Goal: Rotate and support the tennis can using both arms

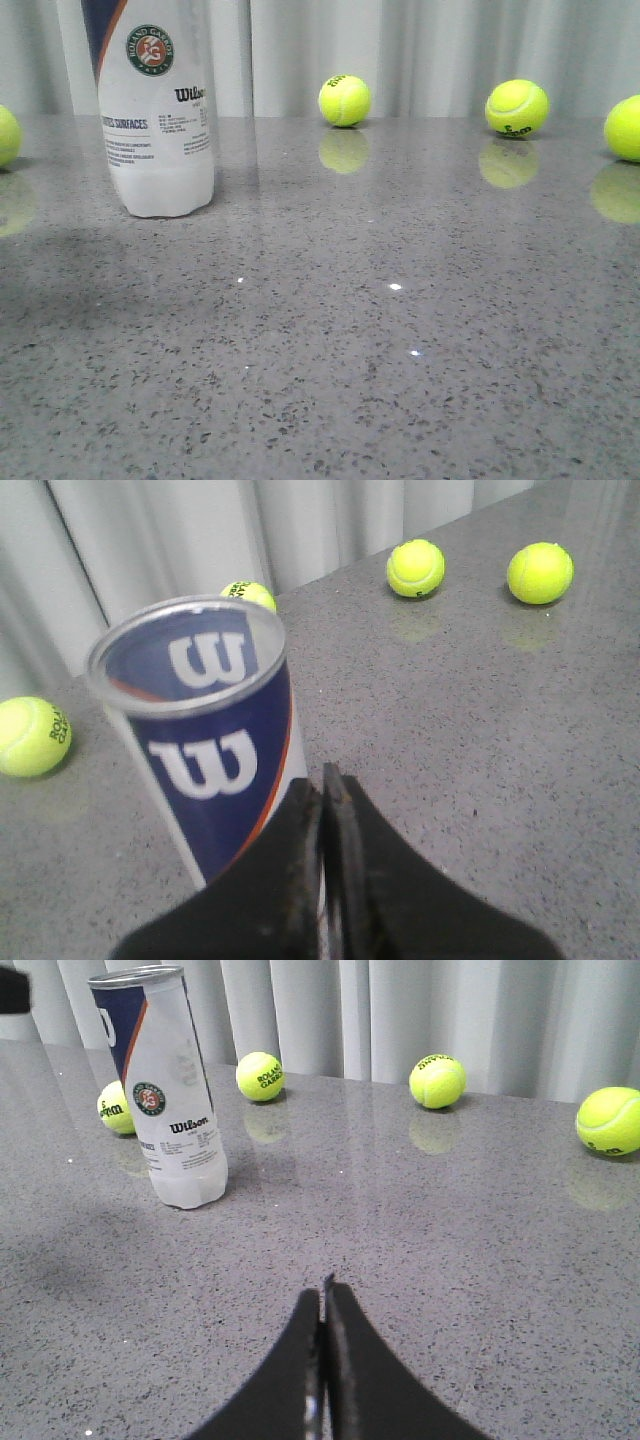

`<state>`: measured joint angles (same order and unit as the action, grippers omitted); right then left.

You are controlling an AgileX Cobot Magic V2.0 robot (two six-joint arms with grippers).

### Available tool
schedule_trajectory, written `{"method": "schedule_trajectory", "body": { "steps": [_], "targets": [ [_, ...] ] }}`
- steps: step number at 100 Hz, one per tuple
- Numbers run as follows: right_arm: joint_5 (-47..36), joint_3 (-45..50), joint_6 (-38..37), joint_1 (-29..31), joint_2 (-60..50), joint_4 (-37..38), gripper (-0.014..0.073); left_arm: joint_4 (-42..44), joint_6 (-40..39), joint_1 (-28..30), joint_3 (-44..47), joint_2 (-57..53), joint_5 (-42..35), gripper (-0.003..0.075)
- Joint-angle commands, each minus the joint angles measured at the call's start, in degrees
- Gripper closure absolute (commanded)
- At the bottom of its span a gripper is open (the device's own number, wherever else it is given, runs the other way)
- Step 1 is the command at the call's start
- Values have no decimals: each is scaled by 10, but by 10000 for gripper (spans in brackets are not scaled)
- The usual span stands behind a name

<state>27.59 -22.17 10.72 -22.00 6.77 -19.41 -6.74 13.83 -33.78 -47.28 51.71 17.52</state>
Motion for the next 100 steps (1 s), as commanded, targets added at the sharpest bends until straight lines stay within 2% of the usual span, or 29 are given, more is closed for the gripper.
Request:
{"method": "schedule_trajectory", "body": {
  "steps": [1, 22, 49, 70, 100],
  "targets": [
    [-43, -14, 4, 2, 7, -8, 654, -13, -7, 0, 48, -57, -67, 738],
    [-43, -14, 4, 2, 7, -8, 654, -16, -7, 0, 169, -190, -63, 738],
    [-43, -14, 4, 2, 7, -8, 654, 11, -7, 30, 261, -328, -63, 739],
    [-43, -14, 4, 2, 7, -8, 654, 11, -7, 88, 306, -380, -64, 739],
    [-43, -14, 4, 2, 7, -8, 654, 9, -12, 209, 362, -422, -85, 739]
  ]
}}
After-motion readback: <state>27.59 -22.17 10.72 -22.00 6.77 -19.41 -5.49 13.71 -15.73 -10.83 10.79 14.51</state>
